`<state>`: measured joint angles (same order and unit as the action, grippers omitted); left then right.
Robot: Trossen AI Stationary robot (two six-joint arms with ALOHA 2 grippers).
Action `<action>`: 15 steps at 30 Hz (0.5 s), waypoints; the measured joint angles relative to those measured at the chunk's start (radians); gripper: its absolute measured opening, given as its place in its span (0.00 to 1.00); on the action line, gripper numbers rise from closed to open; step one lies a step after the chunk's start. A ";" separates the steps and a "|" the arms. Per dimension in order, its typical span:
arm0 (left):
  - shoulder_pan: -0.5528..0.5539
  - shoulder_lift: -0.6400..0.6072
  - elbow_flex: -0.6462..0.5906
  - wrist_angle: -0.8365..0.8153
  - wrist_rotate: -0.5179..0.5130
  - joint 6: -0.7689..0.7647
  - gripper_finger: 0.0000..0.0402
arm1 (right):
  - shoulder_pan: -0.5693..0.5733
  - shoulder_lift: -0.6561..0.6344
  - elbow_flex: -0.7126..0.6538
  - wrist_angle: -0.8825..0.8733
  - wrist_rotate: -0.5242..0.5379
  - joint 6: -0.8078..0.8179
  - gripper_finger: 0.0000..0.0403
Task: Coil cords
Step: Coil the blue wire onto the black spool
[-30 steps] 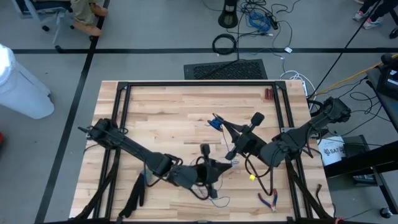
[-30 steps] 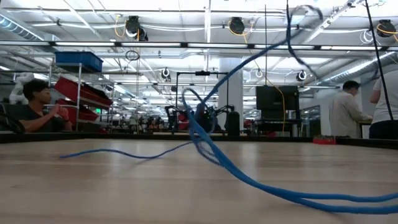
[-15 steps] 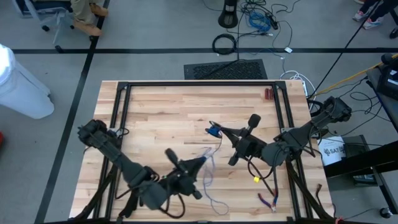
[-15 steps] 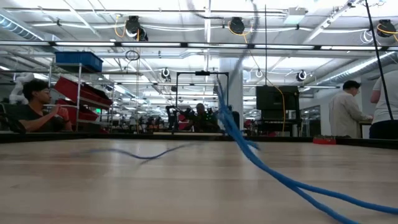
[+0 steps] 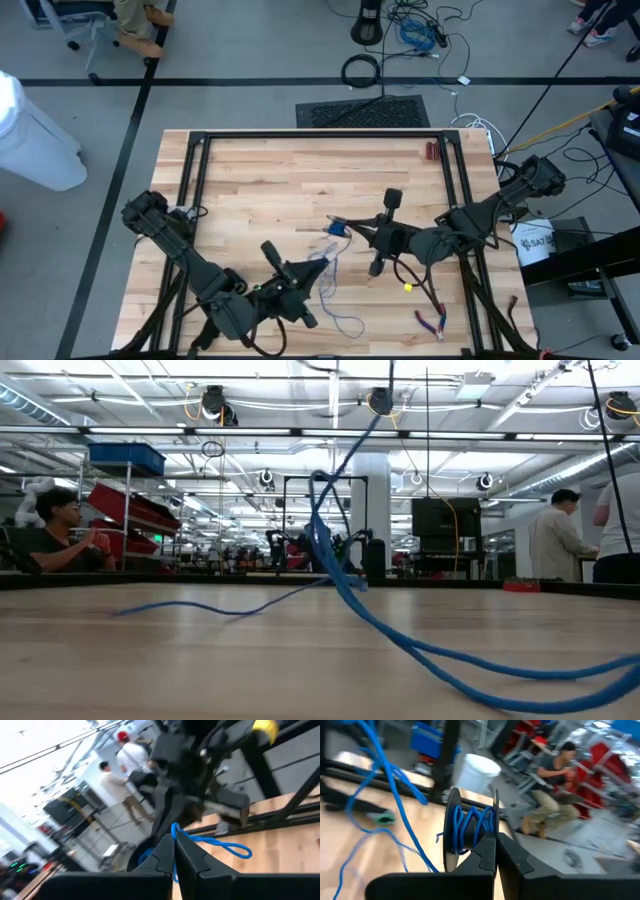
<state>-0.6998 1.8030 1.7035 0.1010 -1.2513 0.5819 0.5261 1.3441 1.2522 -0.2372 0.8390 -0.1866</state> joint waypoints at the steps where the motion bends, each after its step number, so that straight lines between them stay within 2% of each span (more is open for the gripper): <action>1: 0.007 0.000 0.000 0.007 0.021 0.000 0.03 | -0.004 0.000 0.000 -0.007 -0.034 0.005 0.00; 5: 0.039 0.000 0.000 0.033 0.065 0.000 0.03 | -0.017 0.000 0.000 -0.040 -0.127 0.036 0.00; 10: 0.057 0.000 0.000 0.025 0.067 0.000 0.03 | -0.016 0.000 0.000 -0.067 -0.143 0.039 0.00; 15: 0.057 0.000 0.000 0.014 -0.067 0.026 0.03 | -0.014 -0.006 0.000 -0.084 -0.216 0.040 0.00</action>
<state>-0.6426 1.8030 1.7035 0.1146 -1.3184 0.6084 0.5125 1.3377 1.2522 -0.3208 0.6226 -0.1463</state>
